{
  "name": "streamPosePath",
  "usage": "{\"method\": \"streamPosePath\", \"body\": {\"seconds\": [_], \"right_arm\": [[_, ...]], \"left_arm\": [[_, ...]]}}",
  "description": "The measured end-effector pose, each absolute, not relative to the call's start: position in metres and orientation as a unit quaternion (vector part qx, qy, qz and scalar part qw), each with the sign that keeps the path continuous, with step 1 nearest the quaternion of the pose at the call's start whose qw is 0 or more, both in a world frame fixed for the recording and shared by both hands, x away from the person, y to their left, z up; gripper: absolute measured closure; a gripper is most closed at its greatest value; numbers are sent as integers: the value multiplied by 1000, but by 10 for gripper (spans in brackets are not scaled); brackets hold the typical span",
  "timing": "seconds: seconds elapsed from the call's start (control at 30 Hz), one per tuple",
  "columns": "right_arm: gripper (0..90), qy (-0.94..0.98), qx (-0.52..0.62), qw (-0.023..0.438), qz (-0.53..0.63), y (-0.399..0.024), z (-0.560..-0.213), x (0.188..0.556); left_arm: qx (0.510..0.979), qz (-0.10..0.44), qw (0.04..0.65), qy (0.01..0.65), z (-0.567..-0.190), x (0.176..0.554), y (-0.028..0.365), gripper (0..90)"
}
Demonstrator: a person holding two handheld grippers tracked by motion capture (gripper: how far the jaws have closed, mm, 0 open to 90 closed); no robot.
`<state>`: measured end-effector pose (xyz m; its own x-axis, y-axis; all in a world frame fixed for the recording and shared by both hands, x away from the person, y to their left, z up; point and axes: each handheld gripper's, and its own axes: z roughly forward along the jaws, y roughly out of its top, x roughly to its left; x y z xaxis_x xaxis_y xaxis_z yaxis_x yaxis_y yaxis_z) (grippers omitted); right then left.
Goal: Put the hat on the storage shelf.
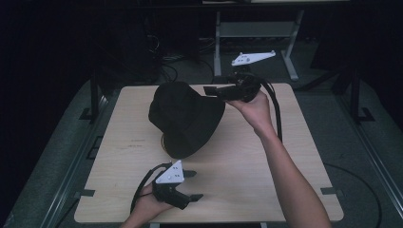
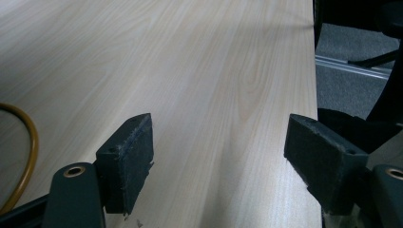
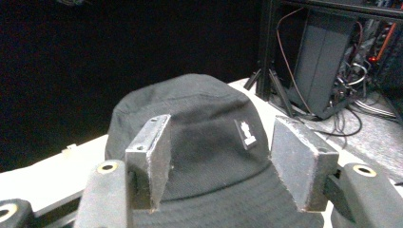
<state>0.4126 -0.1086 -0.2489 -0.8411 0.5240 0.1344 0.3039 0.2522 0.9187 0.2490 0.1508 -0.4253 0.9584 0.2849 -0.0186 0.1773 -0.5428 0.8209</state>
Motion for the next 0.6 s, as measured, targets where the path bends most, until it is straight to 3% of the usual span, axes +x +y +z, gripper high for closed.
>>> {"method": "streamPosePath", "body": {"seconds": [0.6], "right_arm": [[306, 781, 283, 98, 549, -140, -263, 401]], "left_arm": [[876, 59, 459, 136, -426, 251, 151, 228]]}}
